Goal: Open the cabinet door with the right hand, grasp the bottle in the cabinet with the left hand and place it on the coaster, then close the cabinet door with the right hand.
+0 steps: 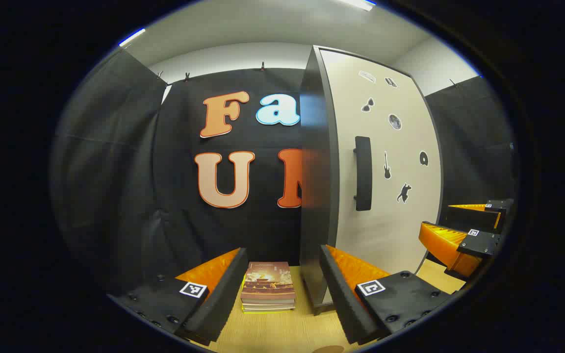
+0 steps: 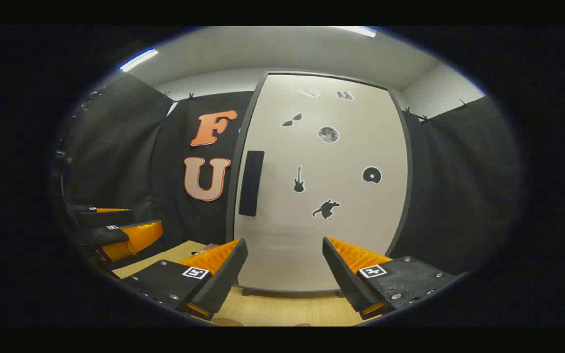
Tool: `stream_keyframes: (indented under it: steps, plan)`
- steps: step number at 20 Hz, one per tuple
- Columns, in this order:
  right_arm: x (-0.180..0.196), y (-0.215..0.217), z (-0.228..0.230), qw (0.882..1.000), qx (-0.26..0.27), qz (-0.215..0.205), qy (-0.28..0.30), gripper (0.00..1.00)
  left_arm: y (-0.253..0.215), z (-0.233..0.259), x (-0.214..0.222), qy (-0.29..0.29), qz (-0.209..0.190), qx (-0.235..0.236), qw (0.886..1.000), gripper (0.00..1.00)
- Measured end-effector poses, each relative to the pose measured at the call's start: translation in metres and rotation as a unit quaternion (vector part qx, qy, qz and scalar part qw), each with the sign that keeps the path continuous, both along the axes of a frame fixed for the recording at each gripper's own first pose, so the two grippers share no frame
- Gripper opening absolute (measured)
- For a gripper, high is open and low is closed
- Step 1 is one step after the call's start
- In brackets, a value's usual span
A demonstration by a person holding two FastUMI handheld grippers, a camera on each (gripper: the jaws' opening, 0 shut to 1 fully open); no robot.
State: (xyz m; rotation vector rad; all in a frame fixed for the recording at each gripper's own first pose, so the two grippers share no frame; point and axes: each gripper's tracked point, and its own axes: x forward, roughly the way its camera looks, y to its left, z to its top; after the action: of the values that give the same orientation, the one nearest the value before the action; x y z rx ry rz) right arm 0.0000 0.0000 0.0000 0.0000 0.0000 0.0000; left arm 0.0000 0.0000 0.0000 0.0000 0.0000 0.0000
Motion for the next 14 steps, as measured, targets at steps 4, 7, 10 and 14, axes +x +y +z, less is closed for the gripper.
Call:
stream_keyframes:
  steps: [4, 7, 10, 14]
  plan:
    - [0.001, 0.013, 0.004, 1.0, 0.001, 0.003, -0.003, 0.95, 0.01, -0.003, 0.0, 0.002, 0.0, 0.007, 1.0, 0.96]
    - [0.002, 0.023, 0.005, 1.0, 0.007, 0.008, -0.001, 0.95, 0.014, -0.002, -0.001, 0.001, -0.005, 0.003, 1.0, 0.96]
    - [0.003, 0.027, 0.005, 1.0, 0.006, 0.009, 0.001, 0.95, 0.016, 0.001, 0.0, -0.004, -0.008, 0.001, 1.0, 0.95]
    - [0.002, 0.031, 0.005, 1.0, 0.01, 0.009, 0.003, 0.95, 0.017, -0.001, -0.001, -0.004, -0.011, -0.002, 1.0, 0.95]
